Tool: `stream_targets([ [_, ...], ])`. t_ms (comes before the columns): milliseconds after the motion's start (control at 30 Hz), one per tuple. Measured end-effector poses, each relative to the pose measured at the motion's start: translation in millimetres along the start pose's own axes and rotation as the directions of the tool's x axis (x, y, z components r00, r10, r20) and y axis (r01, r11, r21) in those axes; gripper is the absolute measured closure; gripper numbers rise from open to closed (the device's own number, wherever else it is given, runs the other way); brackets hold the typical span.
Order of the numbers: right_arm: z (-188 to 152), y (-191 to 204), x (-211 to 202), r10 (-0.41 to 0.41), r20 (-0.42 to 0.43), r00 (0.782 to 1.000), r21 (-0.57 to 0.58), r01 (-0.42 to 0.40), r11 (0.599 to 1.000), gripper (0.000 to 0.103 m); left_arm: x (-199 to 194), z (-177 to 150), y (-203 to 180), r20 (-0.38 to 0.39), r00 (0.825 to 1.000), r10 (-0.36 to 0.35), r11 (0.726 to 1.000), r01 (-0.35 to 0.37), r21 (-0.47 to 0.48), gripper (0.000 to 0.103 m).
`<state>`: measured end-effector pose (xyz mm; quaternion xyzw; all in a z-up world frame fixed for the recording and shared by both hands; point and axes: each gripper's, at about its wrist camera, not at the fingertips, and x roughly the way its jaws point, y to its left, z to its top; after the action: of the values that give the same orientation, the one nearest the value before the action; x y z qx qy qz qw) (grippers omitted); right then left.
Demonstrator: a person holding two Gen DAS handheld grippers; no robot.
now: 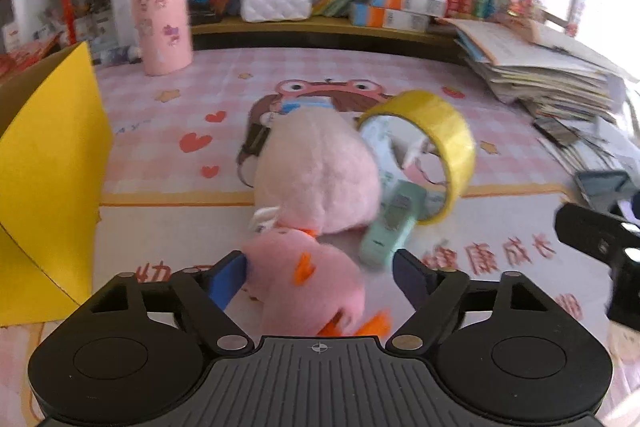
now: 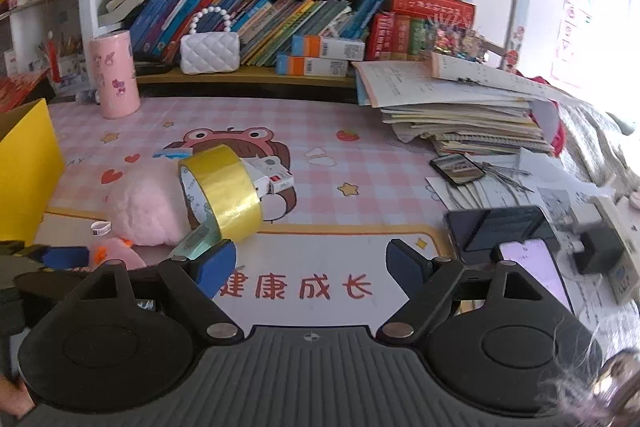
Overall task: Organize objects
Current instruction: 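Grasp the pink plush toy with the left tool while the right tool grasps the yellow tape roll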
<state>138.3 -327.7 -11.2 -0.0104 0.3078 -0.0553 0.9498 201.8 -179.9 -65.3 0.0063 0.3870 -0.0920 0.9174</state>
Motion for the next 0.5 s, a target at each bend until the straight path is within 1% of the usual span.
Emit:
stream_targets([
  [33, 1, 1, 3, 0.010, 0.000, 1.000, -0.010, -0.010, 1.000, 0.021, 3, 0, 3, -0.011, 1.000, 0.010, 1.000, -0.011, -0.019, 0.043],
  [67, 2, 2, 6, 0.019, -0.002, 1.000, -0.017, -0.019, 1.000, 0.021, 7, 0, 7, -0.036, 0.999, 0.012, 0.999, -0.013, -0.035, 0.054],
  [100, 3, 3, 10, 0.030, -0.004, 1.000, -0.027, -0.030, 0.999, 0.021, 10, -1, 12, -0.065, 0.998, 0.000, 0.999, -0.003, -0.051, 0.054],
  [133, 4, 5, 13, 0.040, -0.005, 0.999, -0.035, -0.040, 0.999, 0.021, 9, -2, 15, -0.059, 0.998, -0.012, 0.998, 0.009, -0.055, 0.054],
  [200, 6, 9, 20, 0.060, -0.010, 0.998, -0.052, -0.060, 0.997, 0.021, 4, -3, 18, -0.070, 0.998, 0.002, 0.999, -0.005, -0.040, 0.056],
  [233, 7, 11, 25, 0.070, -0.012, 0.997, -0.061, -0.071, 0.996, 0.021, -1, -2, 21, -0.071, 0.997, -0.006, 0.999, 0.003, -0.051, 0.056],
  [367, 15, 25, 46, 0.106, -0.022, 0.994, -0.098, -0.107, 0.989, 0.022, -29, 0, 37, -0.023, 0.998, -0.050, 0.994, 0.048, -0.100, 0.056],
  [433, 19, 33, 58, 0.112, -0.017, 0.994, -0.121, -0.113, 0.986, 0.022, -45, 1, 46, 0.001, 0.997, -0.076, 0.989, 0.075, -0.128, 0.056],
  [500, 22, 38, 70, 0.116, -0.014, 0.993, -0.120, -0.117, 0.986, 0.022, -59, -1, 54, 0.017, 0.996, -0.084, 0.985, 0.085, -0.149, 0.056],
])
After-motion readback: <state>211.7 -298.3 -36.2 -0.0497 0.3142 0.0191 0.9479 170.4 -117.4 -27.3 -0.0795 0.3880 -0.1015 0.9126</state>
